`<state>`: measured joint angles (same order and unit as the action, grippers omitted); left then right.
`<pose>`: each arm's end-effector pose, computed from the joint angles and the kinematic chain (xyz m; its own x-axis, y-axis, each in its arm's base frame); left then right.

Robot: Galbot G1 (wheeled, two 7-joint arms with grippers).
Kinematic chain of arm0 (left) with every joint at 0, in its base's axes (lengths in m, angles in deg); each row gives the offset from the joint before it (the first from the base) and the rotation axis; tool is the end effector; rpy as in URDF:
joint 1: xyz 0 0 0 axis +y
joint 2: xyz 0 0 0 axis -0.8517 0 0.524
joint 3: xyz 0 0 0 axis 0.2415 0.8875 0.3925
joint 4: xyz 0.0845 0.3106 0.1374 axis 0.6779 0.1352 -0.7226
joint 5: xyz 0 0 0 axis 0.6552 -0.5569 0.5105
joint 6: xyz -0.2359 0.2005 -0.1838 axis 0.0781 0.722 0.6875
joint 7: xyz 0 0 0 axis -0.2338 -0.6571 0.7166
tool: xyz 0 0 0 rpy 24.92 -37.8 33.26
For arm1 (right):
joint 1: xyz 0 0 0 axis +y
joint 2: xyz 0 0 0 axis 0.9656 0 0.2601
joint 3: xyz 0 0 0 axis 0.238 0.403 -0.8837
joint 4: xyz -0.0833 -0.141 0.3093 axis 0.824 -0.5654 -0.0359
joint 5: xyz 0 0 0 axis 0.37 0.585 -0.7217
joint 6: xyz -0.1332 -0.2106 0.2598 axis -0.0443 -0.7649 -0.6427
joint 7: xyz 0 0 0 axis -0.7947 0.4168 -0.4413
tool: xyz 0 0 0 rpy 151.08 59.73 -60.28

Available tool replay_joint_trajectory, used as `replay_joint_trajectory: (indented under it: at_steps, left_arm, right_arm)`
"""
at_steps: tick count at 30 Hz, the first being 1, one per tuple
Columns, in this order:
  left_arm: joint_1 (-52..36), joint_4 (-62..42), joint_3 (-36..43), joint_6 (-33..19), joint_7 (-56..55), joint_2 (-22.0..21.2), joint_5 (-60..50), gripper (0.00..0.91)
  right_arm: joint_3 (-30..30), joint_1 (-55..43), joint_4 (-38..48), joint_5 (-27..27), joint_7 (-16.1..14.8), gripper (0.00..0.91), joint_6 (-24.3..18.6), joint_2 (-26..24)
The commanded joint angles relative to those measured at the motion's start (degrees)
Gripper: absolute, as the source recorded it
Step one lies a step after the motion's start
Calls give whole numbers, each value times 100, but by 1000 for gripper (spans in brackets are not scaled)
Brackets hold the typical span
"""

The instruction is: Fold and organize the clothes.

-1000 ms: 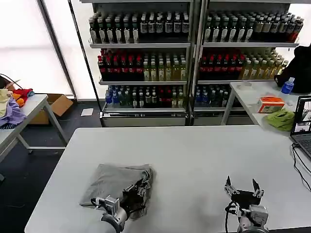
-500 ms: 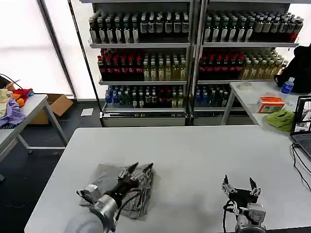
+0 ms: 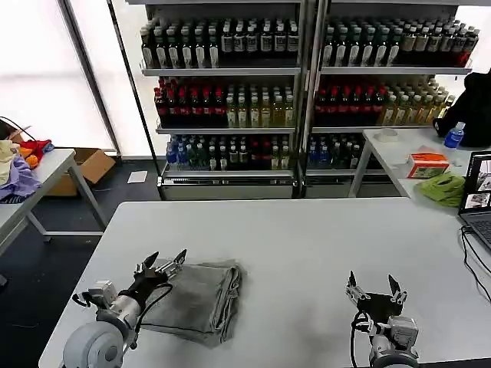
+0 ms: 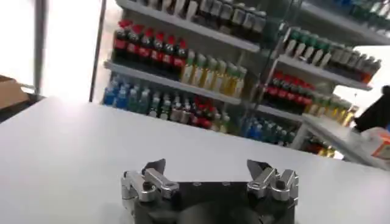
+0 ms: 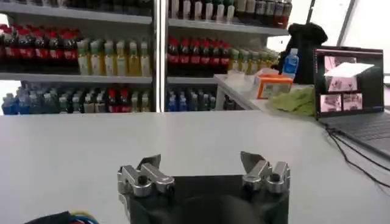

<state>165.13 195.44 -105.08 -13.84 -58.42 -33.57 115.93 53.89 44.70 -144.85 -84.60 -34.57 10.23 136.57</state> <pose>0.2627 0.0908 -0.2747 -0.9173 0.2168 0.3340 0.1184 0.9493 -0.2911 0.1841 -0.0323 -0.2426 -0.9254 0.2145 0.3124 0.1944 0.9764 -0.0944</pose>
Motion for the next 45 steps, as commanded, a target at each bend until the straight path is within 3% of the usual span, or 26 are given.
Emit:
replay_joint_trajectory:
  at_steps: [1, 24, 25, 27, 28, 29, 45]
  left_arm:
    - [57, -508, -282, -9, 133, 104, -327, 907]
    - [541, -631, -447, 77, 553, 76, -450, 907]
    - [564, -624, -441, 84, 560, 64, -461, 766]
    - [634, -576, -421, 126, 561, 49, -458, 191]
    - [654, -557, -412, 130, 564, 47, -459, 191]
    - [687, -541, -404, 146, 581, 46, -467, 10]
    - [839, -522, -427, 131, 621, -49, -563, 0]
  right_arm:
    - [16, -30, -20, -66, -13, 907, 4, -36]
    - [26, -9, 91, -63, -6, 907, -54, -22]
    - [27, -10, 87, -64, -9, 907, -55, -28]
    - [21, -11, 83, -70, -9, 907, -51, -35]
    - [19, -13, 84, -71, -8, 907, -52, -38]
    - [16, -12, 88, -71, -6, 907, -52, -40]
    - [3, 5, 60, -97, 17, 907, -51, -82]
